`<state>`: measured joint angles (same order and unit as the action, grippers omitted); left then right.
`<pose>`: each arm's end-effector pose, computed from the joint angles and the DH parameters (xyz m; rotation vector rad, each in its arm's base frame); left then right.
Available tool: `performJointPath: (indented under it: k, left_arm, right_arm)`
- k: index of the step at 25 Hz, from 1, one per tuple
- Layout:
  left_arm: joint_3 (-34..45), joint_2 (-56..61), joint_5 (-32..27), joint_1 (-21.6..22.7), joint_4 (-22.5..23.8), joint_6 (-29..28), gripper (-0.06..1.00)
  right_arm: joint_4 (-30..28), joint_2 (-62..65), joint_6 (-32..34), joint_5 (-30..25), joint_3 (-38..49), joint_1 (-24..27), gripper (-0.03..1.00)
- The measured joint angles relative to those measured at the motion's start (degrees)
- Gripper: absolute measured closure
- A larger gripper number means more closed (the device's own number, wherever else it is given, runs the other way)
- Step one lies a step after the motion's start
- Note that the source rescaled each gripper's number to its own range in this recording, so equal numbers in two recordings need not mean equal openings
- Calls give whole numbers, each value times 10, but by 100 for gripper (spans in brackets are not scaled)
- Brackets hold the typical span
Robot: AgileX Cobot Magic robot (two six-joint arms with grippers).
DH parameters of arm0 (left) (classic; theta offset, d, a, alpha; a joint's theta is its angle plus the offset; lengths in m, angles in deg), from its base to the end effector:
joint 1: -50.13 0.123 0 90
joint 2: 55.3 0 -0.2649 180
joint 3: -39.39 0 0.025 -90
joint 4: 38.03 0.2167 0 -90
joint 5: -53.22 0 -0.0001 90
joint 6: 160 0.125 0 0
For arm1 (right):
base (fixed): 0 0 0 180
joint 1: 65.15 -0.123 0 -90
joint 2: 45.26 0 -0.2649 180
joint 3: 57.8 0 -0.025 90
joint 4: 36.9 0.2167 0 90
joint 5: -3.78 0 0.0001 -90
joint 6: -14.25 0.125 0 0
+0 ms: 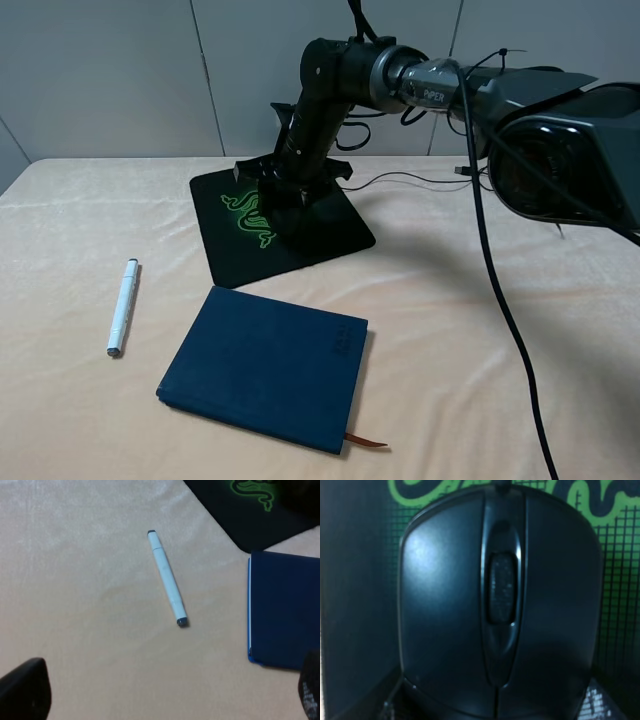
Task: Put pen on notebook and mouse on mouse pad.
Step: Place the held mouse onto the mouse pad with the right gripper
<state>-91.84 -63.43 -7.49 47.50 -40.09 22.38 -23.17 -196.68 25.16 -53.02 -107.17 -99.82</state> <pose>0.0161 -0.0047 0.2418 0.0911 2.0504 -0.0458 0.3933 0.3022 0.1152 -0.4542 2.8100 0.5020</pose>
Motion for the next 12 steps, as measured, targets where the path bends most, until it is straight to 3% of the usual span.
performJointPath:
  k: [9,10,12]
  left_arm:
    - [0,0,1,0,0,0,-6]
    - [0,0,1,0,0,0,-6]
    - [0,0,1,0,0,0,-6]
  right_arm:
    - [-10,-4,-18,16,0,0,93]
    - [-9,-4,-20,20,0,0,86]
    - [-4,-4,-22,26,0,0,36]
